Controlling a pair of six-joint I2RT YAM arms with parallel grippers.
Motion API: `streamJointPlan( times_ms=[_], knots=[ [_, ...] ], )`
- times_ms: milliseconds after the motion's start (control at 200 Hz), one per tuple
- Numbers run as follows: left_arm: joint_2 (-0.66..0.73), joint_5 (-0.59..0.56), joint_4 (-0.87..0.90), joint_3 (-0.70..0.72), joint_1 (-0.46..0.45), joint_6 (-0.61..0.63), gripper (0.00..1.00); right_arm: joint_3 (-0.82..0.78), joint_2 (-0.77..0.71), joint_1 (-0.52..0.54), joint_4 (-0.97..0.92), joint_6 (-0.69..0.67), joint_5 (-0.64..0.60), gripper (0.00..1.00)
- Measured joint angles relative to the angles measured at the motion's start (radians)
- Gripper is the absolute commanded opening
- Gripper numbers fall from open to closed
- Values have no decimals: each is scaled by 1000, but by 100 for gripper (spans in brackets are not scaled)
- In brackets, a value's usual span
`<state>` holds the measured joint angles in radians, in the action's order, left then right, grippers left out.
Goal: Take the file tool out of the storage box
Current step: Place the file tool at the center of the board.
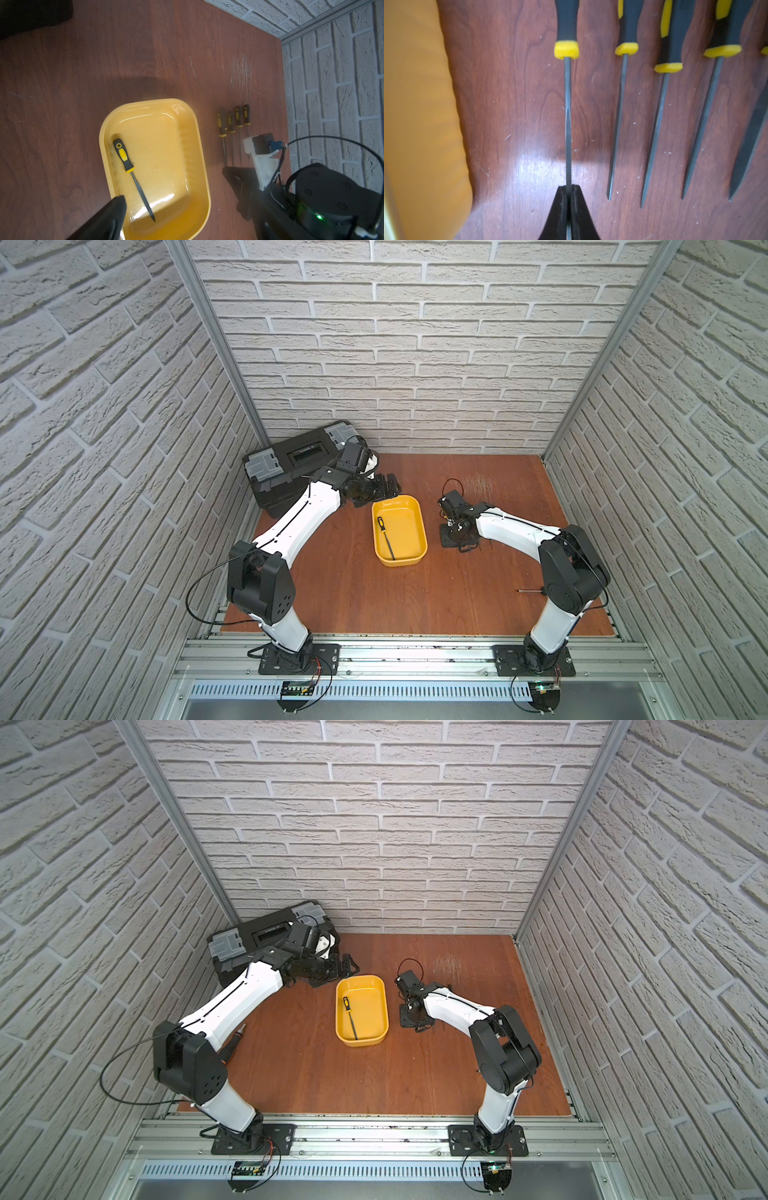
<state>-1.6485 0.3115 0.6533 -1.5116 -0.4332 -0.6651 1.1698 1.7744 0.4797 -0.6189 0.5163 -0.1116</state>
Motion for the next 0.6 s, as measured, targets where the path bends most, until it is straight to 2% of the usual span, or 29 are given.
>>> streamJointPlan(
  times_ms=[600],
  knots=[
    [0,0,0,0,-9,0,99,-14,55,-13,26,0,23,3]
  ],
)
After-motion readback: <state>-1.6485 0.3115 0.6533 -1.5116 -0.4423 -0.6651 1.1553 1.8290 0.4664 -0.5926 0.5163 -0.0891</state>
